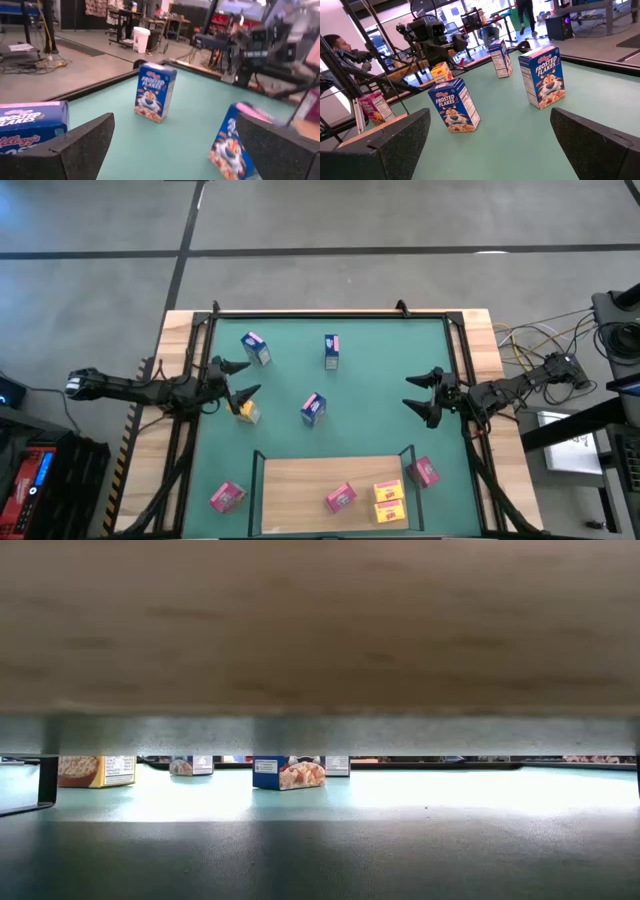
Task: Stack cereal on shelf
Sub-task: Put the top violet cereal box on the shelf, then put the bottom blue cereal box on the shelf
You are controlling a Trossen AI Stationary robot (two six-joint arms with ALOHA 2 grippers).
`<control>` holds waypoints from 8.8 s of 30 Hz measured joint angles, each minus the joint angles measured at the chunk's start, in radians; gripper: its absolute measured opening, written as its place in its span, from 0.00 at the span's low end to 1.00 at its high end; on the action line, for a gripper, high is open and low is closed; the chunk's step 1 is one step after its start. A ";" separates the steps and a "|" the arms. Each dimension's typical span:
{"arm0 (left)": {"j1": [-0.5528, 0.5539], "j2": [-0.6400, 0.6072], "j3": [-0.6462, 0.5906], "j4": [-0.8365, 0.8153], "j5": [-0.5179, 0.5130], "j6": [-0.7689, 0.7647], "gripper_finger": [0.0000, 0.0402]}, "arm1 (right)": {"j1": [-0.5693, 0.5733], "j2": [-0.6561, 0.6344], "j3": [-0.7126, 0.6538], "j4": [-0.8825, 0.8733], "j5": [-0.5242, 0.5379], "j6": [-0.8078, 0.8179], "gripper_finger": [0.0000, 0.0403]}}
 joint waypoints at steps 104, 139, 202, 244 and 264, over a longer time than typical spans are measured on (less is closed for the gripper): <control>-0.294 1.984 2.273 -1.392 0.685 -2.051 1.00 | 0.000 0.001 -0.002 0.003 0.000 0.000 0.99; -0.334 2.026 2.232 -1.197 0.699 -2.160 0.79 | 0.000 0.001 -0.002 0.013 0.000 0.000 0.99; -0.331 2.026 2.323 -1.338 0.821 -1.819 0.99 | 0.000 0.001 -0.002 0.013 0.000 0.000 0.99; 0.072 1.962 2.132 -1.673 0.530 -2.304 1.00 | 0.000 0.001 -0.002 0.013 0.000 0.000 0.99; 0.068 1.956 2.022 -1.613 0.423 -2.189 0.89 | 0.000 0.001 -0.002 0.013 0.000 0.000 0.99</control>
